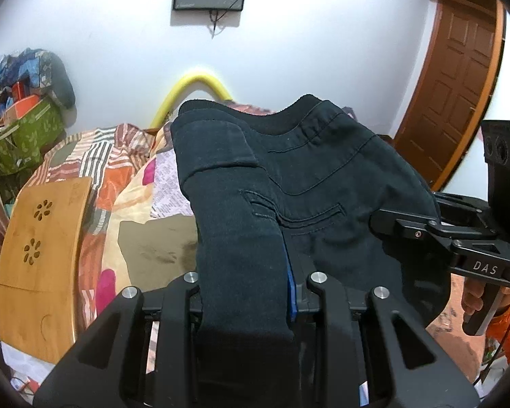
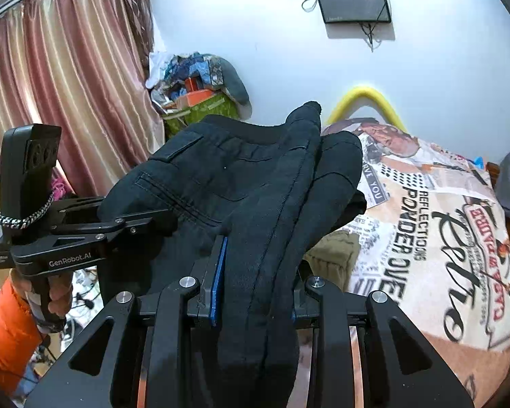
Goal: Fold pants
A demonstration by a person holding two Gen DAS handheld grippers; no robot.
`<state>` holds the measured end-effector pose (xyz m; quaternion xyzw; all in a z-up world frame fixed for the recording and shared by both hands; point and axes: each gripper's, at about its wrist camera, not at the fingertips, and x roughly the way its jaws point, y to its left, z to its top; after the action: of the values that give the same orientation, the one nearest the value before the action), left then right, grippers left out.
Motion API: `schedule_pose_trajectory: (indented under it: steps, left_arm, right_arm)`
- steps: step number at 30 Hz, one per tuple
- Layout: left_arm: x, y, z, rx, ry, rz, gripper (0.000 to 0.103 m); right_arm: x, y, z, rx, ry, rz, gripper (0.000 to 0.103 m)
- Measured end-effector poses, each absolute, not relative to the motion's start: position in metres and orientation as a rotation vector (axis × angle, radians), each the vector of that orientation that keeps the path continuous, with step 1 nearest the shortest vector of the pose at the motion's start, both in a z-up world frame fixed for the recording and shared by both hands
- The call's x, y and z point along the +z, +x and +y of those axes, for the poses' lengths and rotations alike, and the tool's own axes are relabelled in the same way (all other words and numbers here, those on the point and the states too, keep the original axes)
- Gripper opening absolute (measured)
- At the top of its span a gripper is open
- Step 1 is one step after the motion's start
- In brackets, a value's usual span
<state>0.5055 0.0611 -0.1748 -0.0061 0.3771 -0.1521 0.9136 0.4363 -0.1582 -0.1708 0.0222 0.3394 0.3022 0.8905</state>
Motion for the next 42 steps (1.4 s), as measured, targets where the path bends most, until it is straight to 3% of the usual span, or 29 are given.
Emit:
schedule_pose_trajectory:
  steps: [13, 19, 20, 31, 42]
  left_arm:
    - [-0.309, 0.61, 0.105, -0.264, -0.07, 0.99, 0.028]
    - [-0.335, 0.61, 0.109, -0.232, 0.018, 0.974, 0.062]
    - [-0.335, 0.608, 0.112, -0.22, 0.022, 0.975, 0.063]
    - [-0.271, 0.55, 0.106, -0.113, 0.124, 0.889, 0.062]
    - [-0.137, 0.417, 0.083, -0.114, 0.029, 0.64, 0.062]
  right_arm:
    - [-0.276, 0.516, -0.121, 0.527, 0.026, 0.884, 0.026]
    - [-0.302, 0.519, -0.12, 0.468, -0.027, 0.943, 0.036]
    - [-0.301, 0.517, -0.123, 0.472, -0.017, 0.95, 0.036]
    - [-0.252, 0.472, -0.174, 0.422, -0.013, 0.926, 0.04]
    - [-0.113, 0.354, -0.195, 0.454, 0.052, 0.631, 0.04]
